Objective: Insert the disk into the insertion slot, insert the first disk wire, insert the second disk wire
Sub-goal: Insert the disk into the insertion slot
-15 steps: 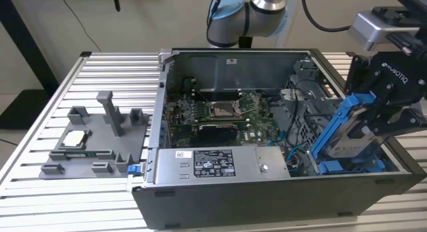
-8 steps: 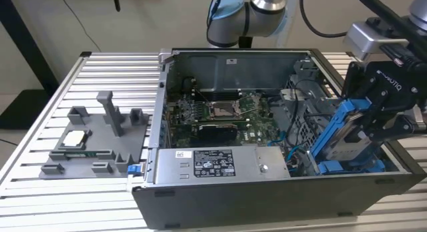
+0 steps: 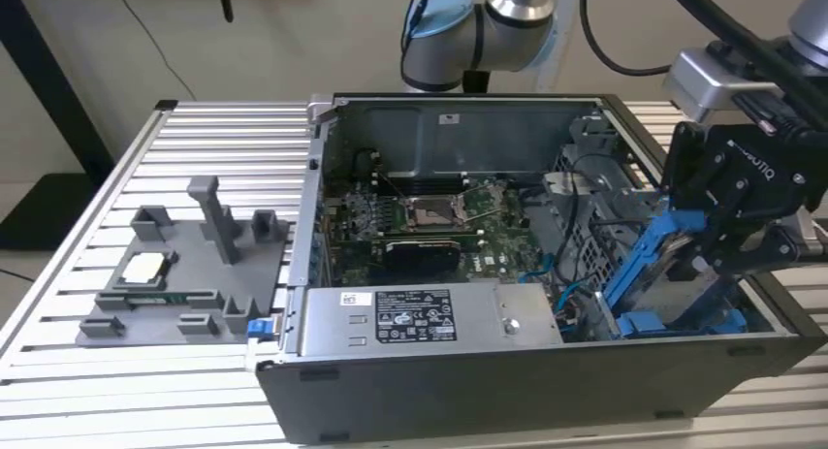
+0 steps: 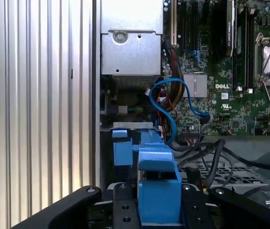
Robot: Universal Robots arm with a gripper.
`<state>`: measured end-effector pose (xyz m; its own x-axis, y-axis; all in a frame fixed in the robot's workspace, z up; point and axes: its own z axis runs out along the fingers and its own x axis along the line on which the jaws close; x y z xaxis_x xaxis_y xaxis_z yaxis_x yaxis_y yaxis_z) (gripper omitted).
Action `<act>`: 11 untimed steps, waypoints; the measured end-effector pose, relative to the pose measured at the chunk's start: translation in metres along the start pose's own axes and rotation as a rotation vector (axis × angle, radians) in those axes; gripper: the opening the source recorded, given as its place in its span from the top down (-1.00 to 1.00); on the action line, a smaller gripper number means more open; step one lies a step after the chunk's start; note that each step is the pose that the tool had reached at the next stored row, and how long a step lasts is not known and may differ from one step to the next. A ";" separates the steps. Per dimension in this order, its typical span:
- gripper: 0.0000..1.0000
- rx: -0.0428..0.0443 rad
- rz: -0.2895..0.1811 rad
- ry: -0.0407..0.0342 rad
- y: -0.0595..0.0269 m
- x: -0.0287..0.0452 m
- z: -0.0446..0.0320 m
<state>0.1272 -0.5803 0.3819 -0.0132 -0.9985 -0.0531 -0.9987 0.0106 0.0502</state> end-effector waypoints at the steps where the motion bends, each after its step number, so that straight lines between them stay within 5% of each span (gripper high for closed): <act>1: 0.33 -0.0002 0.000 -0.0021 0.0000 0.0000 -0.0001; 2: 0.19 -0.0002 0.000 -0.0026 0.0001 -0.0001 -0.0003; 11: 0.19 -0.0003 0.000 -0.0094 0.0008 -0.0007 -0.0131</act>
<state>0.1271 -0.5803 0.3950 -0.0133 -0.9980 -0.0624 -0.9987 0.0102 0.0505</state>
